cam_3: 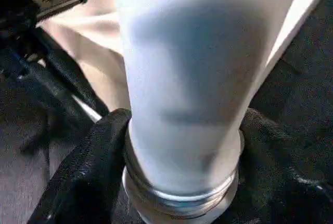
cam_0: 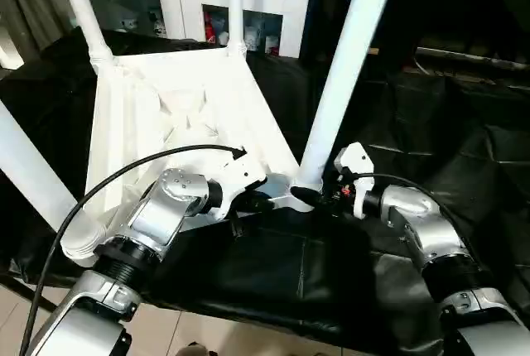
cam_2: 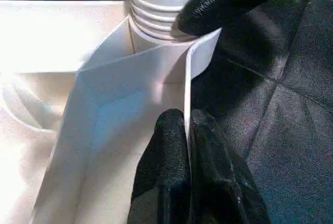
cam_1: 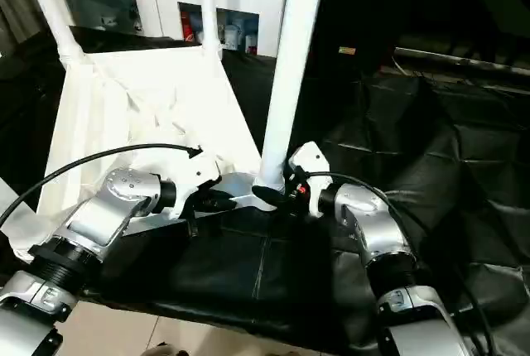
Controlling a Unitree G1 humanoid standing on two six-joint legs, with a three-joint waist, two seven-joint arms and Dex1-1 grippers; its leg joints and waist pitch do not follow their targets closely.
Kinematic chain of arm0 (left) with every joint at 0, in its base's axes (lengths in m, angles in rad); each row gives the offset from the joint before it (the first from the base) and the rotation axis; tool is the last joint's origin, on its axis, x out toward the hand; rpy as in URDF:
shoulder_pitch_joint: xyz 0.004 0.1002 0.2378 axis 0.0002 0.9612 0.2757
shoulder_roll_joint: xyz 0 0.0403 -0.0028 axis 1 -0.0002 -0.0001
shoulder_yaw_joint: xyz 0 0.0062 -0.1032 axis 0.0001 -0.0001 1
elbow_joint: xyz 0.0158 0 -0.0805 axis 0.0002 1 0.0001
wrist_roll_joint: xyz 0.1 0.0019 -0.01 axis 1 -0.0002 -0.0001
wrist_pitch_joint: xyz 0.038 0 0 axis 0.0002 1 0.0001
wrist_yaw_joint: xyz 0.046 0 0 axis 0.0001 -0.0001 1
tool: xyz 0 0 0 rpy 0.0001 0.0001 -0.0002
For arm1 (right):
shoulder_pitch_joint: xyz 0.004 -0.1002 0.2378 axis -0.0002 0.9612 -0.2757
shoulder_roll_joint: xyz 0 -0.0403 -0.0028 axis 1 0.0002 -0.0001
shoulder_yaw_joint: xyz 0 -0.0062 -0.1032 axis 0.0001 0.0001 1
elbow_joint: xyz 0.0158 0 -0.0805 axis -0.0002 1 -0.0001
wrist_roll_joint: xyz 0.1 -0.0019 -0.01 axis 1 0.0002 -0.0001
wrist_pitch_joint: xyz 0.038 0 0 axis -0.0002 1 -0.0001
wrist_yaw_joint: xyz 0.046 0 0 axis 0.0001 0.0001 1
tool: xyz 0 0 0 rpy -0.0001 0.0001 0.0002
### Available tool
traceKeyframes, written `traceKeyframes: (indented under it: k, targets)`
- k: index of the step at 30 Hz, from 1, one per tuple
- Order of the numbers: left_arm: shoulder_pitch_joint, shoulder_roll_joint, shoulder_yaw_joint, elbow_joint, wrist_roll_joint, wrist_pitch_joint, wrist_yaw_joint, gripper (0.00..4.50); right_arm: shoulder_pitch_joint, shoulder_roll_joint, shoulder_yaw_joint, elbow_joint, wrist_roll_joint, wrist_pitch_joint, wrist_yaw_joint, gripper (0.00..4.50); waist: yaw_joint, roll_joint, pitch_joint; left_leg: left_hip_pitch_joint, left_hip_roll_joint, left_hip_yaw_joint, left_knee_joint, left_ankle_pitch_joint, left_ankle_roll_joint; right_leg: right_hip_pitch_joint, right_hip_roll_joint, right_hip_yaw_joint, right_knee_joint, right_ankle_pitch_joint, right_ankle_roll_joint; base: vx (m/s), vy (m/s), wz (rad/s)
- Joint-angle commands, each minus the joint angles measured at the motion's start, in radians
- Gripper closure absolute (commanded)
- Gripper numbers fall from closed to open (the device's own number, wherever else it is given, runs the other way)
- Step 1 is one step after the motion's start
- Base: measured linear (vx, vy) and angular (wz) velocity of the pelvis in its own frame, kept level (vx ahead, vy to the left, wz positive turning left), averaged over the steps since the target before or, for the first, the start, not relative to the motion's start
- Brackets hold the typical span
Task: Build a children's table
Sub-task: Rotate leg to tighten
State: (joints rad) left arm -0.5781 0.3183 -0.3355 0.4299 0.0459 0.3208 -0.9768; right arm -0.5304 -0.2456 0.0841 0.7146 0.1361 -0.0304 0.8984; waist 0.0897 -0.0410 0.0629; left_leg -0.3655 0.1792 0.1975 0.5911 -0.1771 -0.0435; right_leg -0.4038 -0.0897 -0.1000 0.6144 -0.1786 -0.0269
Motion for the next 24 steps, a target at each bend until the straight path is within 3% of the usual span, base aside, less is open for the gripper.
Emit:
traceKeyframes:
  k: [1,2,4,5,6,10,12,13,15,19,21,24]
  targets:
    - [0.015,-0.039,0.009,0.046,-0.021,-0.012,0.021,4.5,-0.034,0.01,-0.048,0.078,-0.024,-0.005,-0.164,1.7,0.007,-0.007,-0.066,0.007,0.057,-0.03,-0.068,-0.208,0.036,0.052,-0.083,0.061,-0.085,-0.304,-0.186,0.0,0.0,0.0]
    - [0.007,-0.052,0.016,0.063,-0.02,-0.009,0.042,4.5,-0.04,0.02,-0.056,0.097,-0.03,-0.001,-0.209,1.72,0.002,-0.006,-0.062,0.008,0.055,-0.033,-0.071,-0.239,0.02,0.051,-0.083,0.058,-0.093,-0.376,-0.169,0.0,0.0,0.0]
    - [-0.017,-0.082,0.033,0.108,-0.016,-0.008,0.098,4.5,-0.051,0.044,-0.075,0.13,-0.032,0.008,-0.298,1.73,0.0,-0.007,-0.063,0.007,0.057,-0.036,-0.072,-0.248,0.008,0.052,-0.085,0.058,-0.097,-0.418,-0.144,0.0,0.0,0.0]
    - [-0.064,-0.132,0.061,0.186,-0.008,-0.004,0.197,4.5,-0.069,0.083,-0.108,0.178,-0.032,0.03,-0.452,1.73,-0.003,-0.005,-0.063,0.018,0.055,-0.034,-0.071,-0.27,-0.003,0.044,-0.084,0.061,-0.104,-0.444,-0.137,0.0,0.0,0.0]
    - [-0.089,-0.158,0.075,0.225,-0.003,0.0,0.254,4.5,-0.079,0.1,-0.122,0.202,-0.035,0.039,-0.529,1.73,-0.004,-0.004,-0.063,0.018,0.053,-0.037,-0.074,-0.283,-0.013,0.046,-0.083,0.058,-0.102,-0.456,-0.134,0.0,0.0,0.0]
    - [-0.162,-0.235,0.101,0.336,0.015,-0.015,0.408,4.5,-0.119,0.153,-0.147,0.267,-0.047,0.048,-0.737,1.73,-0.002,-0.003,-0.066,0.024,0.053,-0.035,-0.074,-0.289,-0.017,0.04,-0.083,0.06,-0.104,-0.419,-0.133,0.0,0.0,0.0]
    - [-0.188,-0.269,0.101,0.379,0.028,-0.031,0.459,4.5,-0.149,0.181,-0.158,0.3,-0.036,0.048,-0.814,1.73,0.003,-0.001,-0.072,0.02,0.05,-0.033,-0.072,-0.265,0.0,0.045,-0.081,0.062,-0.094,-0.328,-0.152,0.0,0.0,0.0]
    - [-0.196,-0.282,0.1,0.392,0.034,-0.041,0.474,4.5,-0.162,0.19,-0.155,0.311,-0.037,0.049,-0.826,1.73,0.004,0.002,-0.072,0.019,0.05,-0.032,-0.072,-0.256,0.003,0.045,-0.08,0.063,-0.092,-0.304,-0.157,0.0,0.0,0.0]
    - [-0.204,-0.295,0.097,0.409,0.038,-0.059,0.467,4.5,-0.178,0.203,-0.154,0.322,-0.039,0.029,-0.815,1.73,0.007,-0.002,-0.075,0.013,0.047,-0.028,-0.068,-0.221,0.025,0.051,-0.081,0.063,-0.086,-0.24,-0.17,0.0,0.0,0.0]
    - [-0.206,-0.287,0.079,0.42,0.047,-0.107,0.44,4.5,-0.189,0.21,-0.163,0.32,-0.026,-0.007,-0.774,1.73,0.01,-0.007,-0.073,0.011,0.047,-0.027,-0.068,-0.212,0.045,0.053,-0.082,0.062,-0.088,-0.251,-0.169,0.0,0.0,0.0]
    - [-0.195,-0.272,0.063,0.408,0.052,-0.124,0.404,4.5,-0.189,0.209,-0.195,0.301,0.019,-0.024,-0.729,1.03,0.011,-0.006,-0.072,0.012,0.051,-0.029,-0.071,-0.221,0.045,0.053,-0.083,0.061,-0.09,-0.282,-0.161,0.0,0.0,0.0]
    - [-0.184,-0.252,0.044,0.399,0.062,-0.148,0.373,4.5,-0.191,0.19,-0.174,0.294,0.001,-0.042,-0.7,0.8,0.012,-0.003,-0.072,0.011,0.054,-0.031,-0.072,-0.23,0.039,0.052,-0.084,0.061,-0.09,-0.286,-0.161,0.0,0.0,0.0]
